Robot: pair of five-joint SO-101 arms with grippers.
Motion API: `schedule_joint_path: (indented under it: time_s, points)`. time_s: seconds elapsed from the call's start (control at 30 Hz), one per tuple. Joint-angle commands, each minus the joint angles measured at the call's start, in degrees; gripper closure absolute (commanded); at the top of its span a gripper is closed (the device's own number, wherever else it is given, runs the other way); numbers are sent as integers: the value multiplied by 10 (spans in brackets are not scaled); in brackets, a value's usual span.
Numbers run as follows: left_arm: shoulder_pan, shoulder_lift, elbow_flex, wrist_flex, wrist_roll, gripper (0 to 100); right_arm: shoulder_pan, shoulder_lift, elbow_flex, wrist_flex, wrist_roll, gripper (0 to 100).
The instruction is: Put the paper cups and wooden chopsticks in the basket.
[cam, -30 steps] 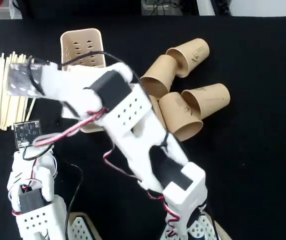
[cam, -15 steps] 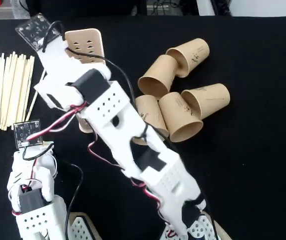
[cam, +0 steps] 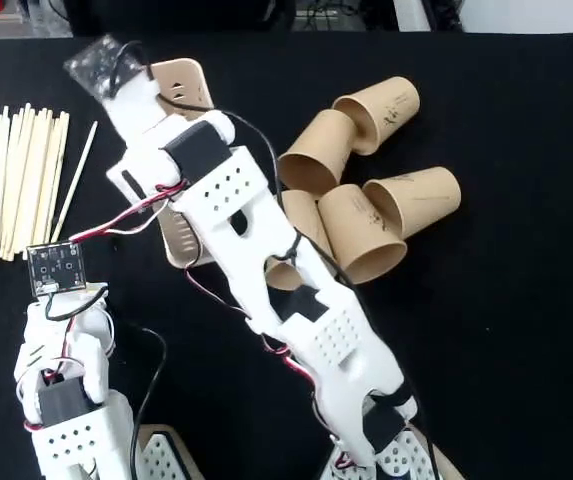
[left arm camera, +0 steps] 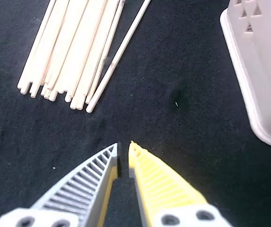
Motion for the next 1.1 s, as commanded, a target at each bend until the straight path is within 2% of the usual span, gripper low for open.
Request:
schedule_joint_path:
  time_s: [0.0,0.17,0.5,0.67,0.83,1.0,1.07]
  points:
    - [-4,-5,10,4,2,945,14,0,-11,29,107,880]
    - [-4,-5,10,4,2,945,18,0,-7,54,296,983]
    - [-4,-5,10,4,2,945,24,-49,-12,54,495,987]
    - [-4,-5,10,4,2,945,43,-91,9,54,535,987]
    - [-4,-5,10,4,2,945,35,-146,136,54,600,987]
    - [-4,-5,10,4,2,945,33,-183,206,54,579,971]
    - [-4,-5,10,4,2,945,40,-194,202,54,548,897]
